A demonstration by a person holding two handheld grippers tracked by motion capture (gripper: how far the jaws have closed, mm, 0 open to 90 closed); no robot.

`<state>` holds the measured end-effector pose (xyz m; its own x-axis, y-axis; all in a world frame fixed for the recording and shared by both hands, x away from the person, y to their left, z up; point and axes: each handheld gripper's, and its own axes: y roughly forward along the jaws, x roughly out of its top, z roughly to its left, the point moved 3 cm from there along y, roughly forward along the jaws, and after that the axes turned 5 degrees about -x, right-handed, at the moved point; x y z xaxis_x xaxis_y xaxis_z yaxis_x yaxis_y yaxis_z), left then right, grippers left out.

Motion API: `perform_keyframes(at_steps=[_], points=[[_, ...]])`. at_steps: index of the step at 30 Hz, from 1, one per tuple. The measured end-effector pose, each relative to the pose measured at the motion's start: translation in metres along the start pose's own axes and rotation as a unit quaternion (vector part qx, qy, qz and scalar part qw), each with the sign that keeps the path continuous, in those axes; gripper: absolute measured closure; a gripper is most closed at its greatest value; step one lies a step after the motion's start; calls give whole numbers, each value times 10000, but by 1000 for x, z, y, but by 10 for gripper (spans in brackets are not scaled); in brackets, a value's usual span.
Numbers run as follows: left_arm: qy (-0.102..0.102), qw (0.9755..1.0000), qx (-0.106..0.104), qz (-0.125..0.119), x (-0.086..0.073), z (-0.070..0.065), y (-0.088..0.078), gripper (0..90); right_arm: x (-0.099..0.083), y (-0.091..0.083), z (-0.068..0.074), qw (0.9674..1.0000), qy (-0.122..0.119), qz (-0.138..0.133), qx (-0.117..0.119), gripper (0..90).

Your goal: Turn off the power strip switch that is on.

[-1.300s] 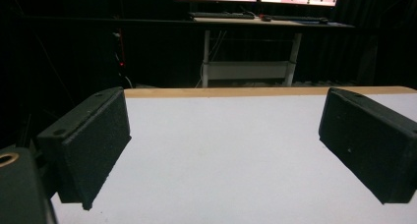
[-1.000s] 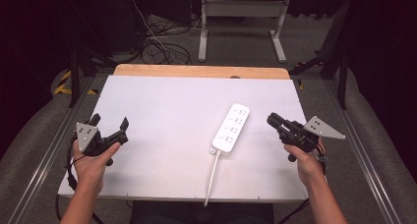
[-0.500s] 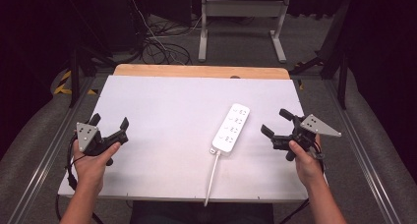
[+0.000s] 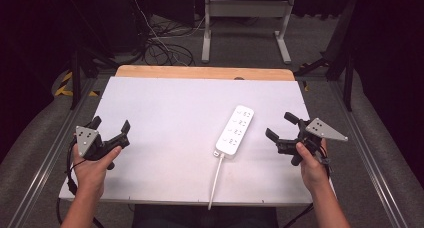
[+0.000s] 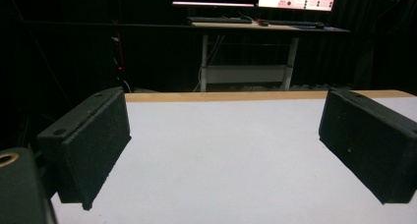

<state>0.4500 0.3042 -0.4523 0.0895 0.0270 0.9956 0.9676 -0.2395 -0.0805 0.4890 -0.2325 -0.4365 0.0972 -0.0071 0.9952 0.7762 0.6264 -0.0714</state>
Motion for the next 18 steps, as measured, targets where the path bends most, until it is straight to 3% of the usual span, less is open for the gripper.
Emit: perform_keyframes(at_steps=[18], points=[[44, 10000, -28, 55, -1, -1, 5, 58, -2, -1, -3, 9999, 112, 26, -14, 36]])
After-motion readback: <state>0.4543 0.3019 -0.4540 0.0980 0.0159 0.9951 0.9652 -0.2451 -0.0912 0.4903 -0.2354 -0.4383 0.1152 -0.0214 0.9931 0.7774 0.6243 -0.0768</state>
